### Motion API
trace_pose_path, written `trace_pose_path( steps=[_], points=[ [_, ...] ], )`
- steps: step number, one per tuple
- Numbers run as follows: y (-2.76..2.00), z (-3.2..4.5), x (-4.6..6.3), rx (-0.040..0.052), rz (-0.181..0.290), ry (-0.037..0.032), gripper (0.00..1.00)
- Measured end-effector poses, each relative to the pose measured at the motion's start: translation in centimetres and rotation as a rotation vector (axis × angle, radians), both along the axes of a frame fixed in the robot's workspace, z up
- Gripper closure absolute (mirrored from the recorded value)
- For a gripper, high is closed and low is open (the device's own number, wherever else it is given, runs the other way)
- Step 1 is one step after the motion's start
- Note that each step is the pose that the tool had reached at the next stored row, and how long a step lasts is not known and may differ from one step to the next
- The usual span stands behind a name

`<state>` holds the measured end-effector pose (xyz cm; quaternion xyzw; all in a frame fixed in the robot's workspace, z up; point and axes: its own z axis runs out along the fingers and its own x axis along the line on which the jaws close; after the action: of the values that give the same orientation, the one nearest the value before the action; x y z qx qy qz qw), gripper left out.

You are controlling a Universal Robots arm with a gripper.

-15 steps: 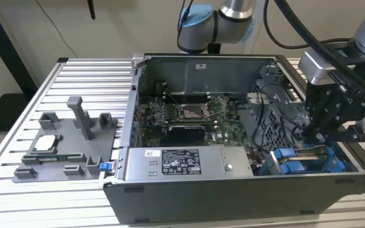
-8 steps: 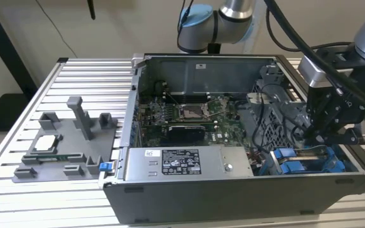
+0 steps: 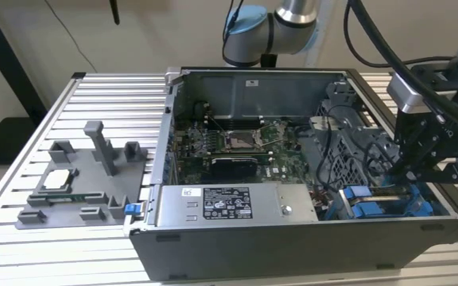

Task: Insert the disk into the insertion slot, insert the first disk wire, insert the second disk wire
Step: 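Insert the first disk wire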

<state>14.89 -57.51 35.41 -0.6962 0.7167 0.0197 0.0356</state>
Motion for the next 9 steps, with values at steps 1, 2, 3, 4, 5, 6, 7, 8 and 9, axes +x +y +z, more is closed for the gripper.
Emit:
trace_pose_path(
  steps=[1, 2, 3, 4, 5, 6, 7, 8, 9],
  points=[
    [0.0, -0.02, 0.0, -0.0002, 0.0, 0.0001, 1.0],
    [0.0, -0.02, 0.0, -0.0003, 0.0, 0.0, 1.0],
    [0.0, -0.02, 0.0, -0.0004, 0.0, 0.0001, 1.0],
    [-0.01, -0.03, 0.0, -0.0004, 0.0, 0.0, 1.0],
    [-0.01, -0.04, 0.0, -0.0003, 0.0, 0.0, 1.0],
    [-0.01, -0.03, 0.0, -0.0004, 0.0, 0.0, 1.0],
    [-0.01, -0.04, 0.0, -0.0003, 0.0, 0.0001, 1.0],
    [-0.01, -0.04, 0.0, -0.0004, 0.0, 0.0, 1.0],
    [-0.01, -0.05, 0.0, -0.0002, 0.0, 0.0, 1.0]
  ],
)
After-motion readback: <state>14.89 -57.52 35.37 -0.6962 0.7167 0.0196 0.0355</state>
